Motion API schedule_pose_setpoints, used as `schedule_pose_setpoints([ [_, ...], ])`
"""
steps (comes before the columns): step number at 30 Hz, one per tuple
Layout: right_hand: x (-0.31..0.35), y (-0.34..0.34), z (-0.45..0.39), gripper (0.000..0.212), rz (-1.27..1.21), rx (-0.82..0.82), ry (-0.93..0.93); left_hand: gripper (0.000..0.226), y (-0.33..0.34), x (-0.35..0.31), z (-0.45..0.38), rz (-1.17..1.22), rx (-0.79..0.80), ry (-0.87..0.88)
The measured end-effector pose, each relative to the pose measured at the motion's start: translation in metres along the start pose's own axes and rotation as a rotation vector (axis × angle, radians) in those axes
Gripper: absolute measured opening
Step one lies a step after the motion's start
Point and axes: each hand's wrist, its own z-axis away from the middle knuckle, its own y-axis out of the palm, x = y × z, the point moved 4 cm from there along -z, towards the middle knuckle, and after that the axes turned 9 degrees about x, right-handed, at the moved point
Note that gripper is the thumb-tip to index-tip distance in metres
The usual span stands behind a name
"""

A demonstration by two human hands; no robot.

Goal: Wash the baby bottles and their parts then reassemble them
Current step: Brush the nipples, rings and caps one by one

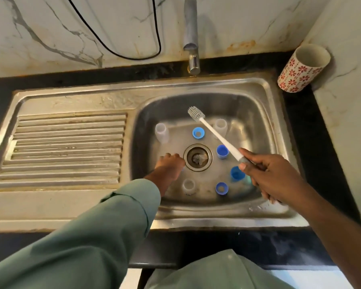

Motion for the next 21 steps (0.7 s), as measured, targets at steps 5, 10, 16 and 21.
schedule_pose_setpoints([
  [5, -0.012, 0.0, -0.013, 0.041, 0.029, 0.031, 0.031, 0.036, 0.023, -0.005, -0.024, -0.146, 0.147, -0.017],
  [10, -0.022, -0.004, -0.017, 0.04, 0.03, -0.002, 0.032, 0.042, 0.034, -0.01, -0.029, -0.249, 0.205, -0.023],
  [16, -0.015, -0.034, 0.003, 0.038, 0.11, -0.18, -0.005, 0.055, -0.001, 0.001, -0.006, -0.227, 0.191, -0.021],
  [21, 0.008, -0.076, 0.026, 0.018, -0.092, -0.403, -0.019, 0.033, -0.092, -0.037, 0.012, -0.34, 0.022, -0.102],
])
